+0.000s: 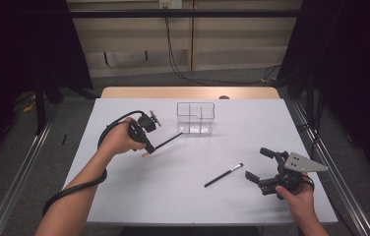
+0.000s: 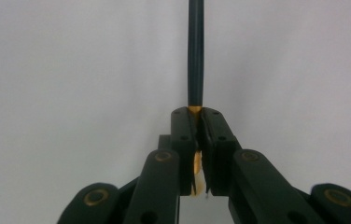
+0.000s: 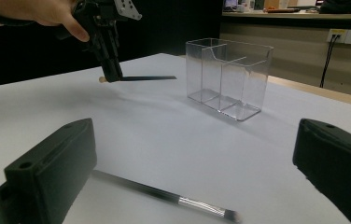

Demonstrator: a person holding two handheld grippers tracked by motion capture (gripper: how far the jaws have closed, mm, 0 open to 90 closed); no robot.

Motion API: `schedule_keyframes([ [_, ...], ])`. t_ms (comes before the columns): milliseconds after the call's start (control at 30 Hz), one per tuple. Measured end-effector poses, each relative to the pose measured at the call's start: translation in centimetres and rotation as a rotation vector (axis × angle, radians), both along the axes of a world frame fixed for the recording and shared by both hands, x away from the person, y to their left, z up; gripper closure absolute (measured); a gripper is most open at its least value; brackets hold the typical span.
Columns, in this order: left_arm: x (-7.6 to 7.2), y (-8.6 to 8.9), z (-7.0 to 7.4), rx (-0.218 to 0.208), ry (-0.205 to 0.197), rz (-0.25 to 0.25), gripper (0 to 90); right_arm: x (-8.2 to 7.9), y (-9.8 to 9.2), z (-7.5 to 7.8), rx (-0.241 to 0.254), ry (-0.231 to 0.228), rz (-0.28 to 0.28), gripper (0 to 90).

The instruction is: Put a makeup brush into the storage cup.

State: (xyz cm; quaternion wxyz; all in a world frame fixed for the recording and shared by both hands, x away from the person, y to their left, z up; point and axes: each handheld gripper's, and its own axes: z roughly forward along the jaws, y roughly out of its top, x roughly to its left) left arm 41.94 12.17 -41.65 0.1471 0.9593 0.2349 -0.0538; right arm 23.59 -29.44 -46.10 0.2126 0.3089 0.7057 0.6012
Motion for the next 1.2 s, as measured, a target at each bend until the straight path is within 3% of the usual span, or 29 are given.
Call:
schedule_keyframes([
  [700, -2.4, -3.6, 1.1, -0.041, -0.010, -0.127, 84.4, -0.1, -0.1, 0.1, 0.005, -0.005, -0.003, 0.0],
  [1200, -3.6, -5.1, 1.3, -0.067, -0.007, -0.167, 84.4, -0.1, -0.1, 0.1, 0.001, -0.008, 0.003, 0.0],
])
